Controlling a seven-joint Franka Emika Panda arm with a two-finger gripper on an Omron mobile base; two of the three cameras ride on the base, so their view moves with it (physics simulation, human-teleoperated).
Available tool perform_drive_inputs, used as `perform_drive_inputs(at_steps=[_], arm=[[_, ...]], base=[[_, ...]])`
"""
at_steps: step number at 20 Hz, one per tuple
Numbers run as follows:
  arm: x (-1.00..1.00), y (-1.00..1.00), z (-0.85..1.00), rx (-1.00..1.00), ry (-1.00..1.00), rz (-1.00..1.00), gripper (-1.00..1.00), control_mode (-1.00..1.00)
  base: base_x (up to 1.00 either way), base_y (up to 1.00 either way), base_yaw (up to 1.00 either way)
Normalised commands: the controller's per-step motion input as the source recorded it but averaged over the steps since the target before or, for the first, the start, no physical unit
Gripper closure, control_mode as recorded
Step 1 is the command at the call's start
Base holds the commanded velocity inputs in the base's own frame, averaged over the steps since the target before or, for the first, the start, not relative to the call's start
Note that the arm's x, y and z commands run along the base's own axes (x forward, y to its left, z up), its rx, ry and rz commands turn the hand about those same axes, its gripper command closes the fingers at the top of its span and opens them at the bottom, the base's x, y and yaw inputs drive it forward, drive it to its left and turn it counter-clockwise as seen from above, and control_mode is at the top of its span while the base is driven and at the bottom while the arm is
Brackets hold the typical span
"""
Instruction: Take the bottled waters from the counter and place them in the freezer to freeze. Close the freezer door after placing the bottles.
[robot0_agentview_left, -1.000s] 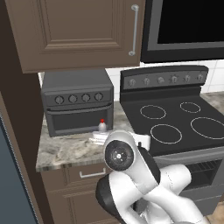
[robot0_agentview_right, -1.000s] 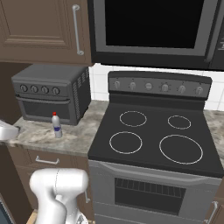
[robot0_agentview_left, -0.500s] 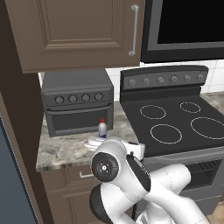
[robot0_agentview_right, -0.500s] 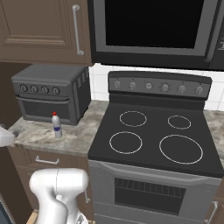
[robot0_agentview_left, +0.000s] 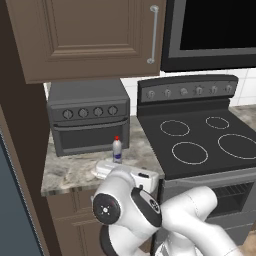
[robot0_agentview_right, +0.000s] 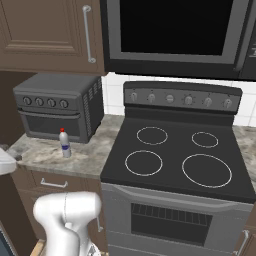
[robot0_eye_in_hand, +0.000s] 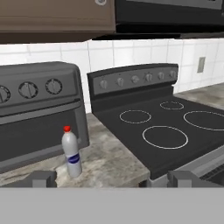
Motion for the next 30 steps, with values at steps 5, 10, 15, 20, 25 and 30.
perform_drive_inputs(at_steps=[5,10,15,20,25,30], arm=[[0.25,-0.17,-0.19,0.0,-0.01,0.0,-1.0,-1.0],[0.13,-0.04,-0.07,-0.01,0.0,0.0,-1.0,-1.0],[0.23,-0.01,-0.16,0.0,0.0,0.0,-1.0,-1.0],[0.35,0.0,-0.22,0.0,0.0,0.0,-1.0,-1.0],[0.37,0.0,-0.26,0.0,0.0,0.0,-1.0,-1.0],[0.33,0.0,-0.26,0.0,0.0,0.0,-1.0,-1.0]], base=[[0.0,0.0,0.0],[0.0,0.0,0.0],[0.0,0.0,0.0],[0.0,0.0,0.0],[0.0,0.0,0.0],[0.0,0.0,0.0]])
